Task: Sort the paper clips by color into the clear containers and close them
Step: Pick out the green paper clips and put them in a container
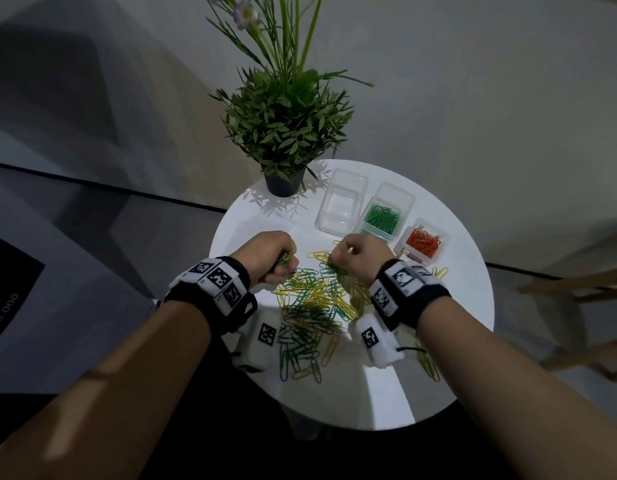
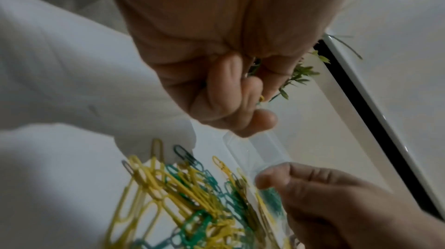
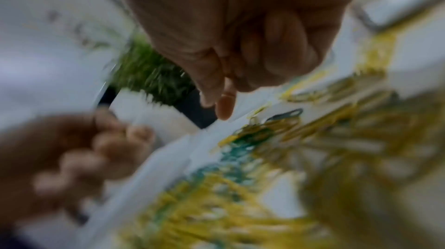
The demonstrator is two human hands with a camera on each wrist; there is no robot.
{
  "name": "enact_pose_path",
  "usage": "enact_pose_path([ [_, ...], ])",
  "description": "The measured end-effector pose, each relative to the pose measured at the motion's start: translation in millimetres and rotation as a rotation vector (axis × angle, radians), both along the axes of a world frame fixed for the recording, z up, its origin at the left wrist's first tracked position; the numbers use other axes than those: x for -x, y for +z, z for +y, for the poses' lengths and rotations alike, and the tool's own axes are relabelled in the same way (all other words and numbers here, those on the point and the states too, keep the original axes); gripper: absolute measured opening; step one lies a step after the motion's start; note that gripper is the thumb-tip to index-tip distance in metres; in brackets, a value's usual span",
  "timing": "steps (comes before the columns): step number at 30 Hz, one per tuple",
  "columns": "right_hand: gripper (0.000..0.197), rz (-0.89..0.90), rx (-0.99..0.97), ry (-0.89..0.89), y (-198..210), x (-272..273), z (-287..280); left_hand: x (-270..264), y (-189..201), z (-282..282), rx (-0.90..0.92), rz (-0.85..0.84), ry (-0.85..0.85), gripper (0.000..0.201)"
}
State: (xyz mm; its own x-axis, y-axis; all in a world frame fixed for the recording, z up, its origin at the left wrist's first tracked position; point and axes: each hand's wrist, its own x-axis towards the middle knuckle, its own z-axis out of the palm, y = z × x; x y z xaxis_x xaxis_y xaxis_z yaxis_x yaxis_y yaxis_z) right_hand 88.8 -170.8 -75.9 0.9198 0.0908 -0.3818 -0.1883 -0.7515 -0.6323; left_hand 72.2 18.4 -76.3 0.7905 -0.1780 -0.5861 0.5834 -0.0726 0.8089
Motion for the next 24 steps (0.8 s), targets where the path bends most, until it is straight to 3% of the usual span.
enact_pose_path([
  [2, 0.003, -0.131, 0.279, 0.219, 6.8, -1.9, 5.7, 0.5, -2.7, 1.7, 0.086, 0.059, -0.011, 0.017],
  [4, 0.011, -0.180, 0.438, 0.336, 6.0, -5.3, 10.0, 0.1, -1.9, 2.4, 0.141, 0.093, 0.015, 0.019],
  [8, 0.014, -0.204, 0.552, 0.448, 3.0, -6.5, 16.3, -4.0, 0.9, 0.3, 0.165, 0.093, 0.097, 0.036],
  [15, 0.011, -0.261, 0.595, 0.532, 0.0, -4.3, 18.3, -10.5, 2.9, -1.8, 0.102, 0.097, 0.103, 0.026],
  [19, 0.013, -0.251, 0.367, 0.311, -5.2, 2.4, 1.7, -8.0, 7.3, -4.3, 0.185, 0.148, 0.067, 0.016],
  [24, 0.022, 0.076, -0.304, -0.170, -3.9, 16.9, -22.2, 0.8, 3.8, -12.5, 0.231, 0.099, 0.027, 0.029],
])
